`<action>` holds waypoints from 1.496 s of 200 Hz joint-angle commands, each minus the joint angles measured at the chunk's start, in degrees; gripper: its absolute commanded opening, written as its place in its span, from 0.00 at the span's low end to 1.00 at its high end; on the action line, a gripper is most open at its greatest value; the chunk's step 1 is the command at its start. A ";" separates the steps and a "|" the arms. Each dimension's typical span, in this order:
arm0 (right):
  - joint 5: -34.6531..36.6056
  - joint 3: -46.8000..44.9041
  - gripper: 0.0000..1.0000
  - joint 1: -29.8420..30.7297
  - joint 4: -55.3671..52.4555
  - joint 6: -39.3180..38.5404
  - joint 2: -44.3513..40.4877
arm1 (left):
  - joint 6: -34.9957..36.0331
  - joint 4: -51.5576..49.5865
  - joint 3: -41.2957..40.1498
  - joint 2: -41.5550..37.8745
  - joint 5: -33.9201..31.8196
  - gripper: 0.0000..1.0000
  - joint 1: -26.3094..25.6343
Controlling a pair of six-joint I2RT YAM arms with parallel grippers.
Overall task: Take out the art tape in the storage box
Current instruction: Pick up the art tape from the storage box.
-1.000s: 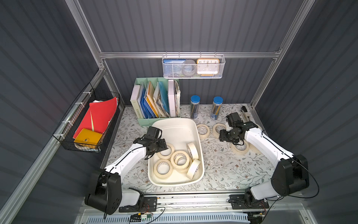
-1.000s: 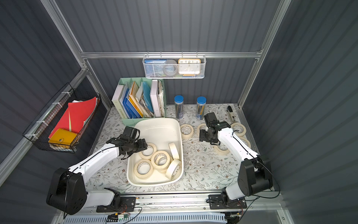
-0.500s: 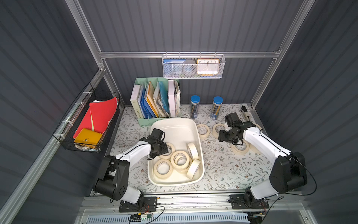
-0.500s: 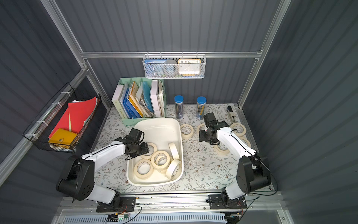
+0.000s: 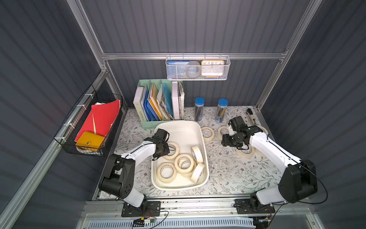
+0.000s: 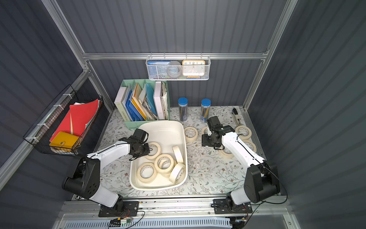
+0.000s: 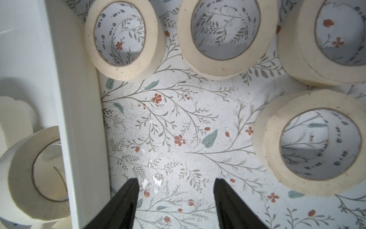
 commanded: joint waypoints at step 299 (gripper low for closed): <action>6.50 35.11 0.00 17.16 -0.75 4.65 25.94 | 9.64 2.64 18.63 -9.44 0.60 0.91 -12.91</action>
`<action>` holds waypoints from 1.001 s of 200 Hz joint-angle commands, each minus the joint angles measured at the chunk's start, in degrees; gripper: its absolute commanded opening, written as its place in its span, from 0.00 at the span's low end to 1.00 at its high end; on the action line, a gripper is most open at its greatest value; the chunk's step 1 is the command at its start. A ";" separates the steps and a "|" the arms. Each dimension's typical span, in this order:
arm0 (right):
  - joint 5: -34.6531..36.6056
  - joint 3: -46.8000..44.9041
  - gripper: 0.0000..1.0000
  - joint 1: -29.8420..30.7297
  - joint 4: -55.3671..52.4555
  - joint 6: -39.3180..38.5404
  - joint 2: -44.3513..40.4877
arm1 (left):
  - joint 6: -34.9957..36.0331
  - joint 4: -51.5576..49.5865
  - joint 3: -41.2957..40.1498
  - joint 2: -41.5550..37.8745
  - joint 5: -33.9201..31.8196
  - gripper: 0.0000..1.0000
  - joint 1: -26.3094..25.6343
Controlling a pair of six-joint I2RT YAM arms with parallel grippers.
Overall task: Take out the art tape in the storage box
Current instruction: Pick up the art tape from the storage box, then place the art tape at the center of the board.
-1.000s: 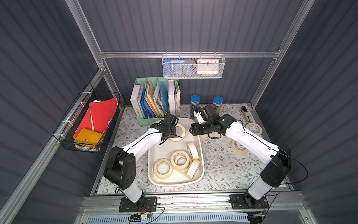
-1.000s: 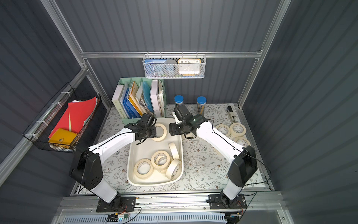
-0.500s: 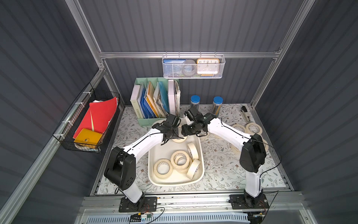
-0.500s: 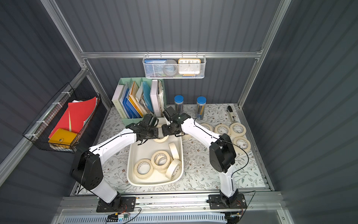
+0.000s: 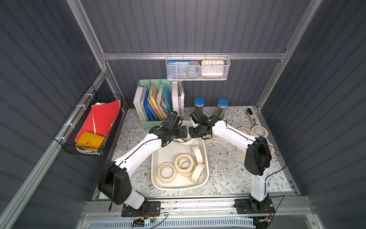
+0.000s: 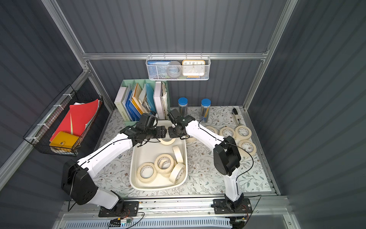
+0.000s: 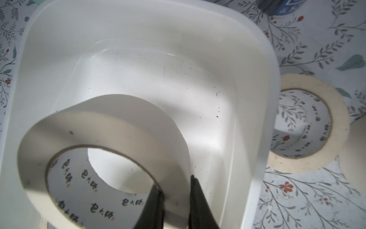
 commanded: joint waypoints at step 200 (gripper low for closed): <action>-0.65 -33.07 0.00 -28.94 -2.68 -1.07 -17.66 | -3.31 -3.30 -19.67 -12.93 5.04 0.78 -0.19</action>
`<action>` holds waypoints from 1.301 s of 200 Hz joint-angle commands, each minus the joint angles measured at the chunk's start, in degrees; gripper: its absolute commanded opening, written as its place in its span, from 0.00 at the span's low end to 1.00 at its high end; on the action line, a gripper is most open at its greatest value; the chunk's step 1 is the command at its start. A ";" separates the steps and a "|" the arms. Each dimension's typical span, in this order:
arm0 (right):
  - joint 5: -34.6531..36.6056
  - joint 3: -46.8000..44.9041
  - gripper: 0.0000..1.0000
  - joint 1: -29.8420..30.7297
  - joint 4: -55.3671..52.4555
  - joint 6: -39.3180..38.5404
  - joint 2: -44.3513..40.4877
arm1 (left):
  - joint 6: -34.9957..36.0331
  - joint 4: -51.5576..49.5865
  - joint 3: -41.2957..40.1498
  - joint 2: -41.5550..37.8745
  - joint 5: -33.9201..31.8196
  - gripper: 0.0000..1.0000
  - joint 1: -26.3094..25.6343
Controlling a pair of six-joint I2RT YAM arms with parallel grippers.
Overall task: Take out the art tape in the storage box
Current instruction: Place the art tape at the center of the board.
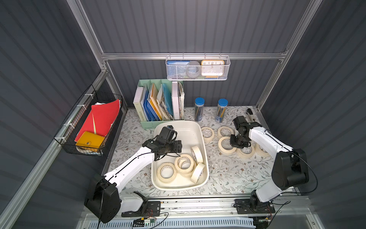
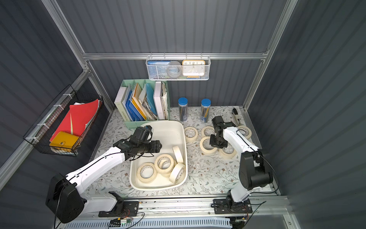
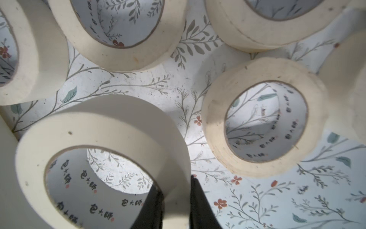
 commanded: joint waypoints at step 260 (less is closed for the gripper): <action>-3.37 2.91 0.62 11.62 0.75 -0.71 -7.35 | -5.77 -2.54 -6.31 2.17 4.84 0.78 -4.48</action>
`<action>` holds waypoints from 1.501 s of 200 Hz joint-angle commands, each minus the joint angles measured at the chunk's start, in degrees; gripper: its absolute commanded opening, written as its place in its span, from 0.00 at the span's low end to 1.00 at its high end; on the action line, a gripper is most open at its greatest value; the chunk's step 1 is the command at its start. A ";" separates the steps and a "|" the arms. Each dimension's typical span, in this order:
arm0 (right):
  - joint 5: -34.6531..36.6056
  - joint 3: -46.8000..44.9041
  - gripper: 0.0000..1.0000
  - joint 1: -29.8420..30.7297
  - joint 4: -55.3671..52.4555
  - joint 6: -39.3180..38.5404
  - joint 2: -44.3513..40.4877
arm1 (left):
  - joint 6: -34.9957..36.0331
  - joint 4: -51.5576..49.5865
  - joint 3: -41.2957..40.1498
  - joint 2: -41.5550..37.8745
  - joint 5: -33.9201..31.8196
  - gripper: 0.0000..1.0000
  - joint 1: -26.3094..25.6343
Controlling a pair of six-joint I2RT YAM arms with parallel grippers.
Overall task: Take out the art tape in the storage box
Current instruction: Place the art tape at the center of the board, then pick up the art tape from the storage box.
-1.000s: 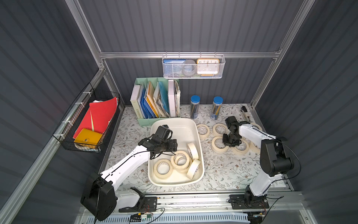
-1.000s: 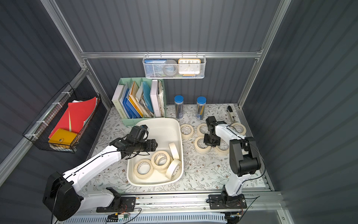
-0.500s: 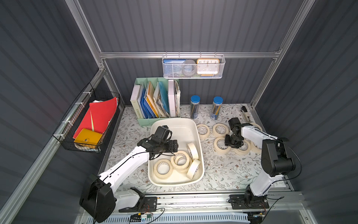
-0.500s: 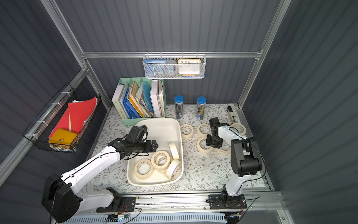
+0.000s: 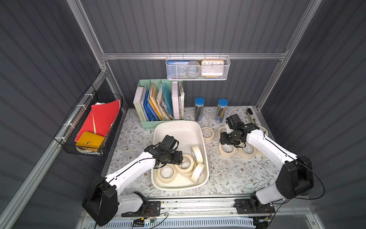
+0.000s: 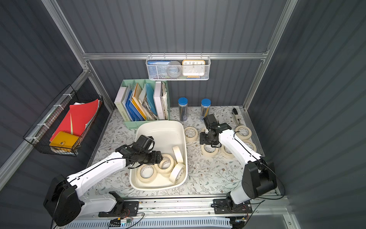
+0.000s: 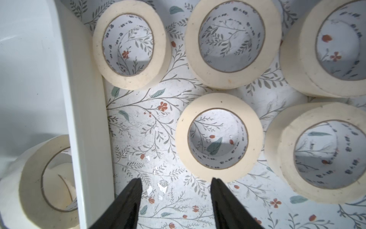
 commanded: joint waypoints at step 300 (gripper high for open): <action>-3.52 31.56 0.57 23.91 -4.69 -0.80 21.90 | 4.75 -1.49 17.54 4.33 -15.01 0.07 -0.73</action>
